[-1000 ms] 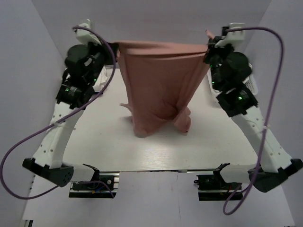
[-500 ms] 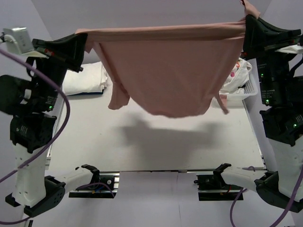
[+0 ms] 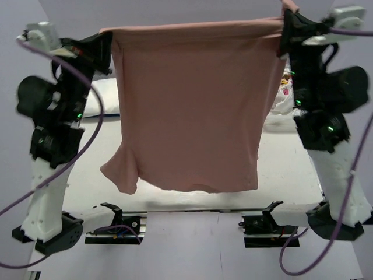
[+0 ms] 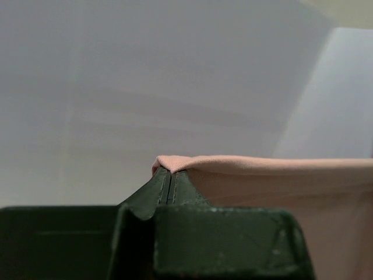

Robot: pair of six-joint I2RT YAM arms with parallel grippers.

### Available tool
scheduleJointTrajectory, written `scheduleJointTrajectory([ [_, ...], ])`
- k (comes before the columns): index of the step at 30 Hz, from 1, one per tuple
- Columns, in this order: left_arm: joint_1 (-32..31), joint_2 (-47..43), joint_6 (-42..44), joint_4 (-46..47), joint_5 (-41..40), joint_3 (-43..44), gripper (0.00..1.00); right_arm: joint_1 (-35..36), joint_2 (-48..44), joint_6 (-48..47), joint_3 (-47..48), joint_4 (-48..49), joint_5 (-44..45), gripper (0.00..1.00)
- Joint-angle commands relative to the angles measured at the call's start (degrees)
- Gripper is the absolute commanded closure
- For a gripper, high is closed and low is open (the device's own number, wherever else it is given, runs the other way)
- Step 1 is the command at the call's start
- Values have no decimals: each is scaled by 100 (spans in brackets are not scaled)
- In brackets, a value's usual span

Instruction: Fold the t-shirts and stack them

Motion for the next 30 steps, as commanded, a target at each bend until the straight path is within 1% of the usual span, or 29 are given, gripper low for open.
scheduleJointTrajectory([
  [1, 107, 621, 414, 445, -1387, -152, 100, -89, 709, -658, -151, 1014, 897, 100],
  [2, 107, 831, 476, 445, -1547, -4, 100, -115, 887, -763, -99, 1069, 1072, 100],
  [3, 107, 1303, 563, 445, -1818, 102, 100, -141, 1054, -799, -12, 1157, 1169, 100],
  [4, 107, 1560, 625, 445, -2004, 225, 100, -159, 1673, -903, 311, 1192, 1205, 100],
  [5, 107, 1815, 704, 445, -2075, 487, 100, -220, 1888, -922, 436, 1375, 1467, 100],
  [6, 159, 2079, 766, 384, -2250, 664, 100, -247, 2326, -992, 838, 1482, 1626, 100],
  [7, 160, 2334, 766, 383, -2374, 822, 100, -308, 2548, -1027, 1181, 1526, 1758, 100],
  [8, 160, 2815, 818, 383, -2375, 1198, 100, -387, 2967, -1028, 1393, 1666, 1872, 100],
  [9, 230, 3055, 819, 314, -2462, 1428, 100, -457, 3441, -1028, 1639, 1685, 1934, 100],
  [10, 291, 3283, 871, 313, -2463, 2004, 100, -510, 3881, -1010, 2399, 1781, 1944, 100],
  [11, 292, 3512, 872, 174, -2463, 2367, 100, -537, 4103, -1010, 2467, 1930, 1926, 100],
  [12, 361, 3914, 872, 51, -2411, 2736, 100, -650, 4123, -993, 2450, 2088, 1831, 100],
  [13, 362, 4023, 872, -99, -2410, 3262, 100, -660, 4123, -731, 2424, 2246, 1777, 100],
  [14, 423, 4024, 872, -100, -2410, 3319, 100, -721, 3992, -598, 2407, 2230, 1690, 100],
  [15, 424, 3954, 872, 74, -2410, 3215, 100, -826, 3930, -327, 2328, 2221, 1350, 100],
  [16, 424, 3579, 933, 476, -2410, 2709, 100, -870, 3860, -133, 2266, 2212, 1190, 100],
  [18, 424, 3068, 933, 813, -2279, 2101, 100, -941, 3536, 140, 1986, 2003, 882, 100],
  [19, 424, 2822, 985, 884, -2278, 1550, 100, -950, 3317, 211, 1819, 1958, 837, 100],
  [20, 424, 2350, 986, 884, -2217, 1257, 100, -959, 3062, 360, 1087, 1992, 697, 100],
  [21, 424, 2102, 986, 884, -2156, 924, 100, -985, 2772, 378, 775, 2045, 644, 100],
  [22, 424, 1855, 986, 884, -2155, 111, 100, -1029, 2648, 405, 467, 2115, 634, 100],
  [23, 424, 1383, 986, 884, -2260, -332, 100, -1029, 2525, 449, 159, 2168, 626, 100],
  [24, 424, 1161, 986, 884, -2365, -763, 100, -1046, 2141, 466, -766, 2221, 652, 100],
  [25, 424, 958, 847, 884, -2470, -1576, 100, -1073, 2006, 545, -1097, 2238, 713, 100],
  [26, 424, 774, 436, 562, -2550, -1959, 100, -1082, 1874, 624, -1457, 2300, 731, 100],
  [27, 424, 398, 180, 429, -2551, -2746, 100, -1108, 1612, 668, -2548, 2387, 731, 100],
  [28, 424, 220, -40, 340, -2324, -3171, 100, -1152, 1383, 756, -2907, 2414, 766, 100],
  [29, 371, 44, -469, 183, -1826, -3567, 100, -1152, 1146, 922, -3564, 2397, 775, 100],
  [30, 319, -106, -734, 112, -1543, -4328, 100, -1170, 1048, 1132, -4162, 2345, 775, 100],
])
